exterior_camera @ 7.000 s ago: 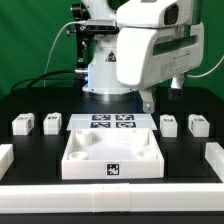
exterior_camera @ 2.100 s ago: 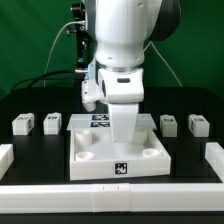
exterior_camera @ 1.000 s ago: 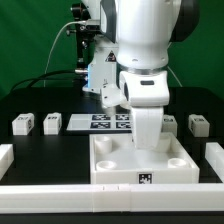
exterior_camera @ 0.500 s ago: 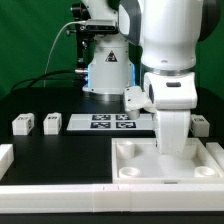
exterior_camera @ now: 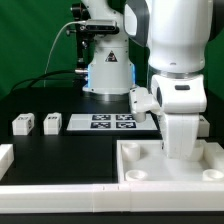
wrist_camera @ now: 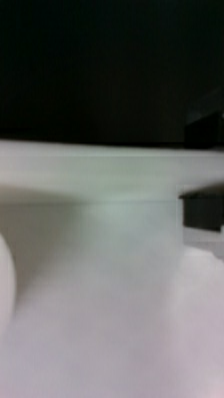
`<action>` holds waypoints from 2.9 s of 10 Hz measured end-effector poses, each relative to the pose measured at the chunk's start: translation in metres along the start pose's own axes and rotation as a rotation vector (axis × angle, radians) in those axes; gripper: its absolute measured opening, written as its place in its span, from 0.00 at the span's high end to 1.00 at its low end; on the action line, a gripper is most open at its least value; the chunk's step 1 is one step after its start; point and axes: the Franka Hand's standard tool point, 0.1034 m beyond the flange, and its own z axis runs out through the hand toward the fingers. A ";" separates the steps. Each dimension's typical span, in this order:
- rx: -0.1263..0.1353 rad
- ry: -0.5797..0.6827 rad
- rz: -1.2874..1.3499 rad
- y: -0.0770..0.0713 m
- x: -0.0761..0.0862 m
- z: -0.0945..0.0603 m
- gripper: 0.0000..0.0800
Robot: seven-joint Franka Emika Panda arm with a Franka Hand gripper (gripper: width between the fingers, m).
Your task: Assemble one leg
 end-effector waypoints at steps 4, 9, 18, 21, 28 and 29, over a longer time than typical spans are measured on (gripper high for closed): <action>-0.005 -0.005 0.013 -0.008 -0.001 -0.006 0.52; -0.013 -0.011 0.018 -0.013 -0.006 -0.016 0.19; -0.048 -0.029 0.257 -0.043 -0.009 -0.048 0.19; -0.042 -0.013 0.650 -0.047 -0.012 -0.045 0.19; -0.039 0.023 1.380 -0.070 0.043 -0.034 0.19; -0.038 0.025 1.405 -0.073 0.056 -0.034 0.19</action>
Offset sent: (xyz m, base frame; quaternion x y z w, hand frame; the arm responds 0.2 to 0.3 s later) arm -0.0125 -0.0046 0.0165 -0.0199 -0.0229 0.0048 0.9995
